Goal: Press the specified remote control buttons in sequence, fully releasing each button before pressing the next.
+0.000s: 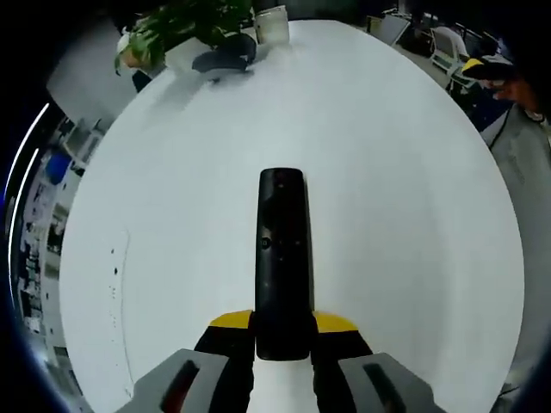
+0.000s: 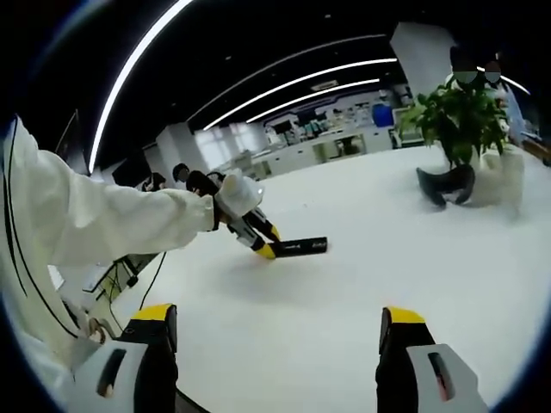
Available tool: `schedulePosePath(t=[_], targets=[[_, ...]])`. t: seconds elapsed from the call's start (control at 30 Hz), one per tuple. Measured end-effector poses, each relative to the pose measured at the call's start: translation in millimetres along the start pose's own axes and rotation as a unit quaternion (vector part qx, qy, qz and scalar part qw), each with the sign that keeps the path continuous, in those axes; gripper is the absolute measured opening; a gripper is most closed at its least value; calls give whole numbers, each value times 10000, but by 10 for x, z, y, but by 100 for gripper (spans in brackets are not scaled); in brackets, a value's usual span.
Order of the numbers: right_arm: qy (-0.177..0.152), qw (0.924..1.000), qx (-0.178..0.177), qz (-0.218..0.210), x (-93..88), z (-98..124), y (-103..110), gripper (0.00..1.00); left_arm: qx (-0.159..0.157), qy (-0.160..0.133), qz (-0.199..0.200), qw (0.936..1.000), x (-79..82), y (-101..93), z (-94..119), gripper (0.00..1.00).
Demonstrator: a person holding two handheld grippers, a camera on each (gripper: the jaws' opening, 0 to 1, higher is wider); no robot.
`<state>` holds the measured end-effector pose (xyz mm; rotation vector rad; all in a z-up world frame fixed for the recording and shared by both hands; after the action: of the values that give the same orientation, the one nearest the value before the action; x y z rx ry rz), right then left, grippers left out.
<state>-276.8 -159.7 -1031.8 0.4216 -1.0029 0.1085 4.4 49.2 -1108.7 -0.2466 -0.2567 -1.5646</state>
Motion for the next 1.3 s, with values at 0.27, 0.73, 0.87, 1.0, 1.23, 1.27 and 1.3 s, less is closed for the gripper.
schedulePosePath(t=[0.27, 0.73, 0.87, 1.0, 1.23, 1.27, 1.3], targets=[[22, 9999, 58, 79, -4, -52, 50, 98, 315, -27, -177, 9993, -10, -26, 8, 26], [-92, 9997, -4, 226, 14, -28, 52, 98, 864, -836, 1268, 9846, -139, -206, 178, 50], [-68, 9994, -50, 332, -6, -25, 54, 99, 1073, -1472, 1593, 9703, -126, -396, 369, 53], [-72, 9992, -38, 401, -6, -22, 66, 99, 1123, -1948, 1987, 9539, -165, -622, 494, 65], [-148, 9986, -2, 502, 12, 10, 99, 99, 1283, -2260, 2284, 9383, -359, -1056, 619, 73], [-147, 9986, -4, 513, 13, 11, 100, 99, 1308, -2319, 2367, 9344, -376, -1105, 638, 73], [-143, 9985, 5, 525, 12, 15, 102, 99, 1284, -2396, 2493, 9295, -398, -1186, 669, 72]])
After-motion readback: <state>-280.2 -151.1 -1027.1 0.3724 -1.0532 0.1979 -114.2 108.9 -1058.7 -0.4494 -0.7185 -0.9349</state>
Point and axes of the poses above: the point that each gripper's makers call its tool centre point, and the gripper's own axes: z roughly backward along the fingers, y roughly to its left, x roughly out of its top, the point moved 9 cm from there along z, roughly backward along the fingers, and after that the axes turned 8 degrees about -x, right-handed, at the moved point
